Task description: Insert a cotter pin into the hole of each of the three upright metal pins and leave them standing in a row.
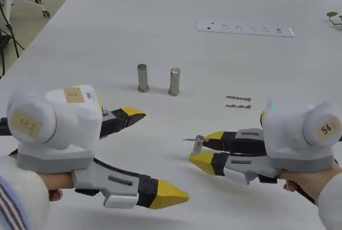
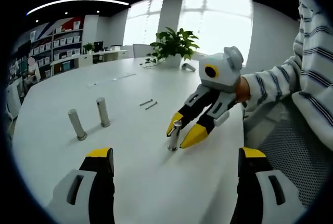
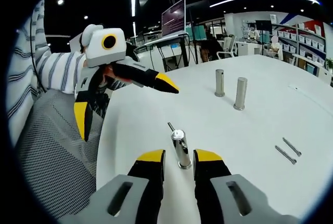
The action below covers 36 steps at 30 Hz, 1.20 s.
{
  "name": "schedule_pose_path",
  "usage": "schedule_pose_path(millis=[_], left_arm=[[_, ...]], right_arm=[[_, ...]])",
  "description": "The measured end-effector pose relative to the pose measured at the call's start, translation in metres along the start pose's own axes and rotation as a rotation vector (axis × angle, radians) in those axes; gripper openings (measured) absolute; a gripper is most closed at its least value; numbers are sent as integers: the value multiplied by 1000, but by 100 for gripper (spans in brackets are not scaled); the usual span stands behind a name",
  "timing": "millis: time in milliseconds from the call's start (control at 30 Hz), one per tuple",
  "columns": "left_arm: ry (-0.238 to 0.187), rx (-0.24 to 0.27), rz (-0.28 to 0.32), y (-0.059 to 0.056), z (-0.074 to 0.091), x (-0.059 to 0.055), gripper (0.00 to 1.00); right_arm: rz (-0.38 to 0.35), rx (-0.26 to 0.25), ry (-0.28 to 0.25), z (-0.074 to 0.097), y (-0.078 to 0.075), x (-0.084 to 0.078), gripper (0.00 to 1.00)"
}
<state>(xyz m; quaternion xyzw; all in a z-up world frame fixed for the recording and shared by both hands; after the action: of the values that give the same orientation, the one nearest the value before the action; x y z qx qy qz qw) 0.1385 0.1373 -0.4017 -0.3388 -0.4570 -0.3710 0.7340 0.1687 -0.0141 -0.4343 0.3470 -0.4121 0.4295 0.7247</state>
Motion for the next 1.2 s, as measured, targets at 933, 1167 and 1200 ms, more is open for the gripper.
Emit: schedule_pose_path(millis=[933, 1167, 1200], left_arm=[[14, 44, 10, 3, 12, -12, 98], [15, 59, 22, 7, 16, -14, 98], [15, 65, 25, 8, 16, -14, 98]], right_arm=[[97, -40, 27, -10, -3, 3, 4], [85, -66, -21, -17, -8, 18, 4], [77, -63, -32, -20, -9, 21, 4]])
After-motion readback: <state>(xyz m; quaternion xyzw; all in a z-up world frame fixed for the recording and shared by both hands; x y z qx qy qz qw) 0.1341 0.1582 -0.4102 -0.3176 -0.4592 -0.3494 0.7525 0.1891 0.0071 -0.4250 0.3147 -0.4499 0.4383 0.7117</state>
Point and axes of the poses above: the centre of the closed fingertips' face, and the gripper's own axes: z roughly backward along the fingers, y roughly to its left, x roughly out of its top, the point moved 7 cm from there along z, roughly backward along the fingers, and after that the axes turned 6 degrees about -y, right-handed, at the moved point
